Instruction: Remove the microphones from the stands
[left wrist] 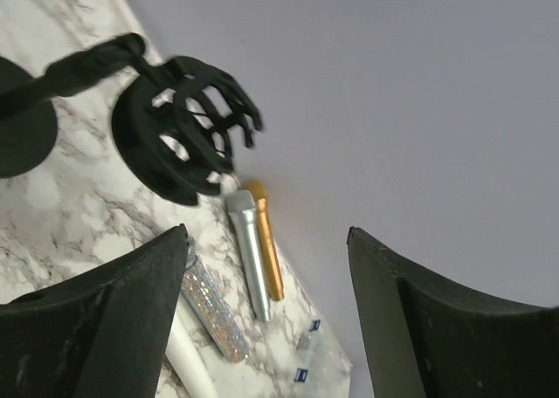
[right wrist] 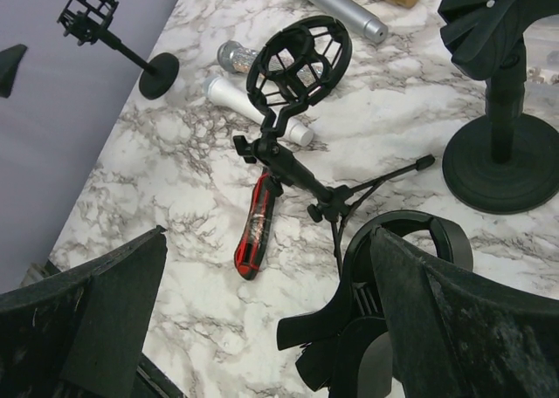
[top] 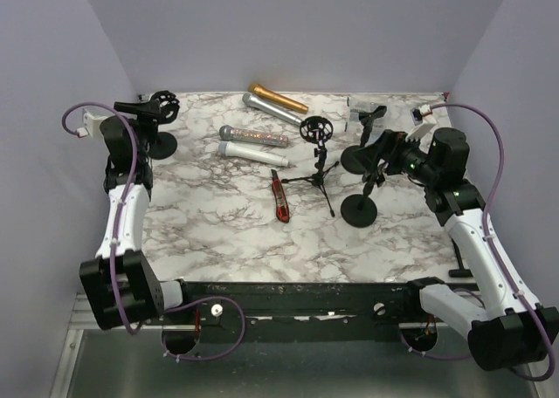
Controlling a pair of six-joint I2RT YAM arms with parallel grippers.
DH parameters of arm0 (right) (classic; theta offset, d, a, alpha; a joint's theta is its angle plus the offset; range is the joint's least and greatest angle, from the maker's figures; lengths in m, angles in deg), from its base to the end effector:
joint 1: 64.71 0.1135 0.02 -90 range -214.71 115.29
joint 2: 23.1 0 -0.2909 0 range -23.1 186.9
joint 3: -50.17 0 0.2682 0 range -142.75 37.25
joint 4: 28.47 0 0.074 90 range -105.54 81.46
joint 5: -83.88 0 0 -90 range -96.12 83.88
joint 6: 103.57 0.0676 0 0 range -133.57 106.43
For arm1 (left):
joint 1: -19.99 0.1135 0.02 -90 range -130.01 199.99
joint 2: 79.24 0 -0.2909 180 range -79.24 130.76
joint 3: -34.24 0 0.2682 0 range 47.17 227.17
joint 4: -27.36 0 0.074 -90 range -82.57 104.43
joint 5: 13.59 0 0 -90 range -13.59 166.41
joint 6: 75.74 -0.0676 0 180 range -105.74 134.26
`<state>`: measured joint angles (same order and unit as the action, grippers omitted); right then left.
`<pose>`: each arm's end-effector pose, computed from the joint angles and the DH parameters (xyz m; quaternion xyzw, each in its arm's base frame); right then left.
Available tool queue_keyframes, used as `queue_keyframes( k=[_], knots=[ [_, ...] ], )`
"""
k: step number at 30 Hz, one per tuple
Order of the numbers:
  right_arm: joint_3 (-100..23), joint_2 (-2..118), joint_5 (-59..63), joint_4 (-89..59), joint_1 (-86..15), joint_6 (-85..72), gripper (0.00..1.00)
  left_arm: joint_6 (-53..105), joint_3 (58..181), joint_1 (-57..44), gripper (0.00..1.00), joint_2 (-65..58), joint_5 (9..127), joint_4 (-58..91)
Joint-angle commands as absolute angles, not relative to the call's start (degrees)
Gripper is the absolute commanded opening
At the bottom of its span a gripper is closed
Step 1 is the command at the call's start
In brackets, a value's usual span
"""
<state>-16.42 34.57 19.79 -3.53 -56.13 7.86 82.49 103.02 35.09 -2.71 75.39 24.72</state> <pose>0.2516 0.0678 0.3637 -0.0469 0.7886 0.3248 0.5200 0.3452 0.0919 0.3347 -0.5064 0.5777 -0.2924 0.5695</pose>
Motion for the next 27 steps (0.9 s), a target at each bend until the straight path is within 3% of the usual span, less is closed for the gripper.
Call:
queue_keyframes(
  k=[1,11,20,27],
  knots=[
    [-18.95,34.48,15.66,3.94,-55.84,9.02,1.0,73.08,100.86,31.45,0.75,-13.36,75.06,20.08],
    [-30.94,31.24,8.95,10.93,-55.84,15.15,1.0,51.19,106.57,16.28,0.78,-29.78,71.48,14.52],
    [-40.18,26.29,-0.26,15.92,-55.83,16.42,1.0,40.27,100.22,9.68,0.8,-42.98,59.36,22.36],
    [-35.7,15.98,-1.49,7.41,-55.83,17.48,1.0,39.13,96.58,8.17,0.81,-50.35,54.44,28.33]
  ],
)
